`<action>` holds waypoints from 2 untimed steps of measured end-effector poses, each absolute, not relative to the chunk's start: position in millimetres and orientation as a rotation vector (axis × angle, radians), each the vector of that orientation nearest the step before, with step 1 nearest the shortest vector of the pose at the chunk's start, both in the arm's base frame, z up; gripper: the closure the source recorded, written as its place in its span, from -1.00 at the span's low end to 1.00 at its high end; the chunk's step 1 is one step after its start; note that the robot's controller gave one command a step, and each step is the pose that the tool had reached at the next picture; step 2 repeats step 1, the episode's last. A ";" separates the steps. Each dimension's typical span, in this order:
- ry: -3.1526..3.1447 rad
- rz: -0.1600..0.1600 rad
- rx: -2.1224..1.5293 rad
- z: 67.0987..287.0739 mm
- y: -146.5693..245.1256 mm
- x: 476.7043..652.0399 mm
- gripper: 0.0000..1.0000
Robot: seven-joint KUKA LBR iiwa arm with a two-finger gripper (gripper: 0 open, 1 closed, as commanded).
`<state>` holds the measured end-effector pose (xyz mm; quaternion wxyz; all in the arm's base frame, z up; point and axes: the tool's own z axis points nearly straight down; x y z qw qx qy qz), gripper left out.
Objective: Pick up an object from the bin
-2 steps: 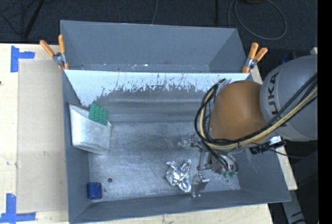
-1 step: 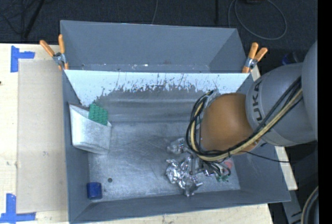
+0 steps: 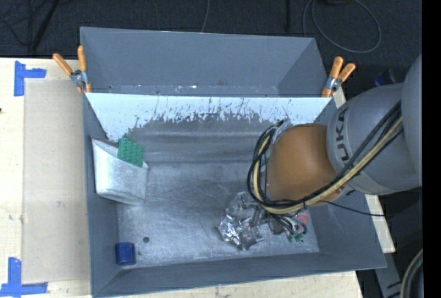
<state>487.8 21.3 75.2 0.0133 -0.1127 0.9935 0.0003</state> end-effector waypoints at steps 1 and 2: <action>3.112 0.001 -0.361 215.8 51.8 505.6 1.00; 3.112 0.001 -0.361 215.8 51.8 505.6 1.00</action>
Offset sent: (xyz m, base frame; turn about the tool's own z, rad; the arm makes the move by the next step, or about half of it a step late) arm 0.0156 0.0295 0.1367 -0.0029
